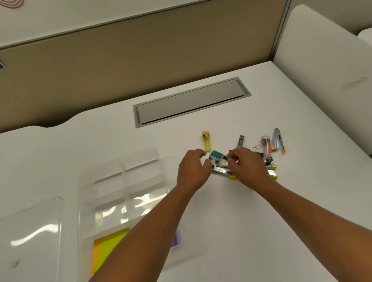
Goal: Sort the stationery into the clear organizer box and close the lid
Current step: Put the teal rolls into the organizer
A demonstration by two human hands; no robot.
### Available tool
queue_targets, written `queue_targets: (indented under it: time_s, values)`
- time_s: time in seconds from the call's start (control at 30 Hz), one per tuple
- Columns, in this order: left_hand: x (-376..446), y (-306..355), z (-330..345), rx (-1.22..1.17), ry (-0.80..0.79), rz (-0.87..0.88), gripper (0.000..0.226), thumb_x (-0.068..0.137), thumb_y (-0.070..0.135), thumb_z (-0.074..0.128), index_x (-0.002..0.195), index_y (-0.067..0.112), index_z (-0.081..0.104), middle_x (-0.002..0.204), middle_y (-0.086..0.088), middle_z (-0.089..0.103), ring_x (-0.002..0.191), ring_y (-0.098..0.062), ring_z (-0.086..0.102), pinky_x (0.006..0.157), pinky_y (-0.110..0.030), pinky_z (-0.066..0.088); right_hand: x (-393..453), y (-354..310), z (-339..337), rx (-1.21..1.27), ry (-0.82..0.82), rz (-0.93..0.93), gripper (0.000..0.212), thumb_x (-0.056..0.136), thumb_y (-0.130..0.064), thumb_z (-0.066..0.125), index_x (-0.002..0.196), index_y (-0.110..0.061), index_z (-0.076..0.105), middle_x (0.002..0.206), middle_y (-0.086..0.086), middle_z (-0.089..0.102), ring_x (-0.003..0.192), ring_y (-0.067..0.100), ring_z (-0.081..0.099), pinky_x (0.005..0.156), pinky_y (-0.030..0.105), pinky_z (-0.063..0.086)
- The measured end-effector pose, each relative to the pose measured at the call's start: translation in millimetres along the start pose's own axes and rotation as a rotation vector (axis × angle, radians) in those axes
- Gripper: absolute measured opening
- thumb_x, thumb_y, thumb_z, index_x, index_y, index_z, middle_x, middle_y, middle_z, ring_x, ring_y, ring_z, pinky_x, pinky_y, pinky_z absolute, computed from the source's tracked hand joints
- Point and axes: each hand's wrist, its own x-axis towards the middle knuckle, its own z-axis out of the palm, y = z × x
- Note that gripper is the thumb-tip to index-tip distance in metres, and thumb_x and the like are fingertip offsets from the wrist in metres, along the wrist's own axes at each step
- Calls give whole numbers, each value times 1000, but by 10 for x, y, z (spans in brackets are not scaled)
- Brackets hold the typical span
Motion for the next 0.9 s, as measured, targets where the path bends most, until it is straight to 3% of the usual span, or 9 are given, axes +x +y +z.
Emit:
queue_targets:
  time_s: [0.1, 0.23, 0.43, 0.57, 0.73, 0.8, 0.9]
  values:
    - [130, 88, 195, 32, 26, -29, 42, 86, 39, 63, 123, 20, 60, 122, -1, 58, 109, -18, 57, 84, -24, 41, 25, 197, -139, -19, 18, 41, 21, 90, -22, 54, 102, -19, 71, 94, 0, 66, 80, 15, 59, 66, 29, 43]
    - [260, 195, 417, 130, 7, -59, 56, 81, 48, 66, 127, 17, 57, 120, -6, 57, 110, -22, 55, 83, -32, 48, -22, 427, -387, 55, 60, 108, 20, 92, -20, 52, 99, -22, 71, 92, -6, 66, 81, 12, 61, 71, 31, 50]
    - [259, 235, 596, 259, 28, -93, 44, 85, 36, 61, 124, 17, 57, 113, -9, 60, 108, -28, 50, 85, -37, 47, -293, 703, -529, 142, 83, 139, 15, 95, -23, 57, 103, -23, 70, 92, -5, 66, 79, 8, 59, 68, 23, 46]
    - [217, 264, 587, 166, 72, -121, 43, 84, 34, 62, 122, 17, 56, 114, -7, 59, 107, -25, 52, 82, -35, 45, -414, 762, -503, -30, 29, 51, 20, 94, -31, 59, 109, -20, 68, 100, -1, 62, 91, 16, 56, 73, 31, 49]
    - [105, 351, 499, -31, 115, -127, 56, 82, 36, 65, 133, 19, 50, 126, -3, 57, 98, -11, 50, 78, -24, 39, -523, 754, -418, -345, -106, -29, 52, 84, -53, 65, 126, -23, 59, 120, 2, 52, 108, 23, 46, 82, 37, 48]
    - [37, 359, 464, -71, 109, -117, 59, 82, 35, 65, 137, 21, 47, 128, -2, 54, 95, -7, 44, 78, -22, 35, -548, 735, -372, -443, -121, -27, 54, 84, -56, 62, 127, -25, 56, 124, 2, 49, 111, 24, 43, 84, 37, 47]
    - [-69, 328, 399, -85, 81, -91, 61, 84, 36, 65, 140, 19, 46, 128, -3, 52, 102, -11, 50, 82, -23, 39, -568, 690, -325, -499, -105, -10, 53, 85, -54, 61, 128, -23, 54, 125, 3, 48, 111, 24, 43, 82, 36, 47]
